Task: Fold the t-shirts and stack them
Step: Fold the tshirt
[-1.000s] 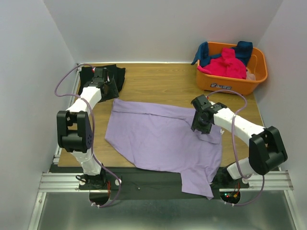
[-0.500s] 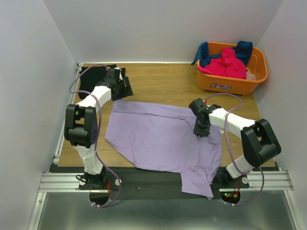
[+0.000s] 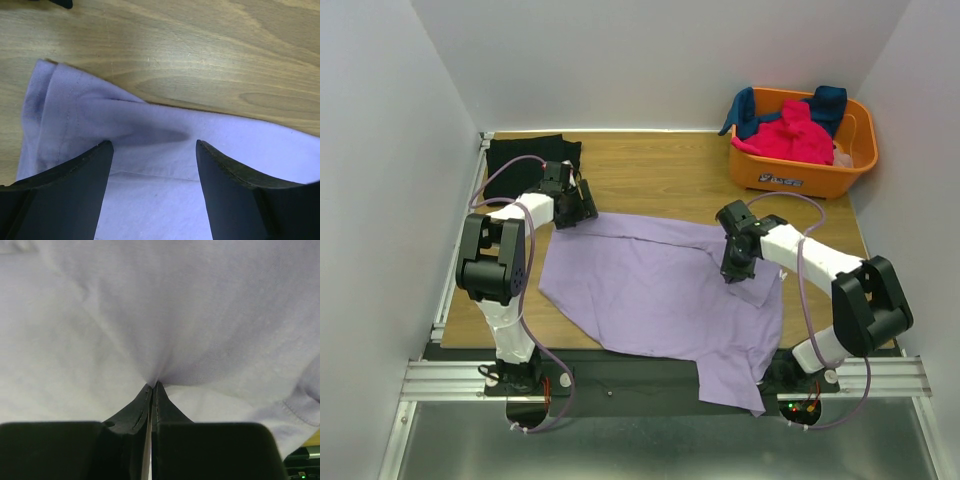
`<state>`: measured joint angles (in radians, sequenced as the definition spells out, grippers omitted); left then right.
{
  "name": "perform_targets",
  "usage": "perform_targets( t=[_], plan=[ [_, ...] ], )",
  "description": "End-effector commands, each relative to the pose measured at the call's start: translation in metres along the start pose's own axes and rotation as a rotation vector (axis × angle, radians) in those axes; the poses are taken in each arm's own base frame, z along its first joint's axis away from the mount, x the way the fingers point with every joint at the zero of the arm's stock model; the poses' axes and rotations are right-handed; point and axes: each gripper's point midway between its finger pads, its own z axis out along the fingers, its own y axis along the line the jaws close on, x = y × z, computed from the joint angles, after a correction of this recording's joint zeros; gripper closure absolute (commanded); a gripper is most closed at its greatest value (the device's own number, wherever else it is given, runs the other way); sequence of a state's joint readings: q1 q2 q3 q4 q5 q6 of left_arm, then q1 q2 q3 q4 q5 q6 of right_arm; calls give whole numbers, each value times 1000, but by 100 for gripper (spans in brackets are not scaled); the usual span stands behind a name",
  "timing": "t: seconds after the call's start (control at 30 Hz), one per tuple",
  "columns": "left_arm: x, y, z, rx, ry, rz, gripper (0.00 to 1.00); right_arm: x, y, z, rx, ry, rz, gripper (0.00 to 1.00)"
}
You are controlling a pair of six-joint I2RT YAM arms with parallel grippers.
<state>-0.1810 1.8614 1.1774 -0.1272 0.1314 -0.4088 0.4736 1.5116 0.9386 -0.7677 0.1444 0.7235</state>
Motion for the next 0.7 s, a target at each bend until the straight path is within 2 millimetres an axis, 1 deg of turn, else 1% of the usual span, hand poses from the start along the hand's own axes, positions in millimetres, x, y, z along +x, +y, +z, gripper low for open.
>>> perform_targets(
  t=[0.0,0.13,0.2,0.23,0.33,0.4,0.43,0.5,0.6,0.63,0.67],
  plan=[
    [17,11,7,-15,35,4,21,-7,15,-34,-82,-22,-18,96],
    [23,17,13,-34,51,4,21,-11,-1,-42,-13,-47,-33,96],
    [24,20,14,-40,53,2,21,-10,-11,-46,32,-45,-36,91],
    [22,20,13,-39,50,2,21,-12,-21,-48,79,-60,-37,85],
    [21,24,11,-48,47,0,21,-17,-39,-52,146,-96,-16,75],
    [21,25,10,-51,45,-1,21,-23,-52,-56,178,-122,16,70],
    [20,25,10,-50,42,0,21,-25,-56,-57,184,-132,24,66],
    [20,25,9,-52,41,-2,21,-32,-63,-62,204,-158,35,64],
    [19,24,9,-46,39,-3,21,-44,-52,-71,158,-183,11,60],
    [19,24,9,-47,40,-3,21,-47,-40,-71,103,-179,-6,59],
    [18,24,9,-47,37,-4,21,-53,-30,-76,57,-193,-25,59]
  ],
)
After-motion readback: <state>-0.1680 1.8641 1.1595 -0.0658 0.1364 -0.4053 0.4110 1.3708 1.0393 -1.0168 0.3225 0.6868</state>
